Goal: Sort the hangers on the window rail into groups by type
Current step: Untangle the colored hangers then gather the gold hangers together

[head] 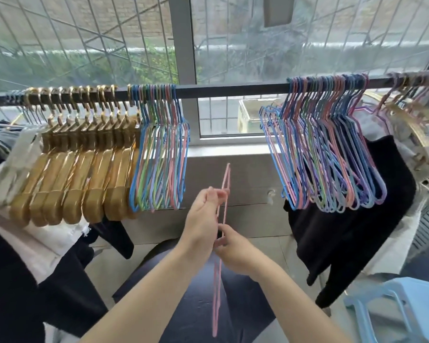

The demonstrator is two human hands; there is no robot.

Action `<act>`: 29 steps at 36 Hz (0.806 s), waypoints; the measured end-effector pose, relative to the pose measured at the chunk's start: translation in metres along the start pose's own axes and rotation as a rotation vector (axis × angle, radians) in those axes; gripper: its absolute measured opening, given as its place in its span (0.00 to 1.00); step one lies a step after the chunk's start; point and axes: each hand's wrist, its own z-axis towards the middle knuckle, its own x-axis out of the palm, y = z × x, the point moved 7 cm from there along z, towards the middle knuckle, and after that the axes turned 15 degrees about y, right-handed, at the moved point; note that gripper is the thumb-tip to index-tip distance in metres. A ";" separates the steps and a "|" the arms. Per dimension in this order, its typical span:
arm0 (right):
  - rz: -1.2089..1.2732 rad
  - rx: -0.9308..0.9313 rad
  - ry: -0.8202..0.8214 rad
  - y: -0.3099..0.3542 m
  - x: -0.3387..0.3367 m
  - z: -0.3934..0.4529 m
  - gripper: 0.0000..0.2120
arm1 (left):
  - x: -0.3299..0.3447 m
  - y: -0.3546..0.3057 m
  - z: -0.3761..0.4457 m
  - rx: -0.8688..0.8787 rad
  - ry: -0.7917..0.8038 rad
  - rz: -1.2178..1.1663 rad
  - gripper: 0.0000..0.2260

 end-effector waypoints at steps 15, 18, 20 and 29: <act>0.061 -0.068 -0.578 0.027 -0.094 -0.023 0.14 | 0.053 -0.063 0.045 -0.028 0.280 0.348 0.12; -0.069 -0.062 -0.657 0.057 -0.138 -0.036 0.16 | 0.035 -0.123 0.066 0.068 0.251 0.547 0.24; -0.178 -0.075 -0.698 0.084 -0.169 -0.046 0.17 | 0.013 -0.171 0.078 0.179 0.169 0.639 0.27; -0.535 0.026 -0.858 0.155 -0.240 -0.073 0.13 | -0.117 -0.234 0.132 0.116 -0.198 1.424 0.30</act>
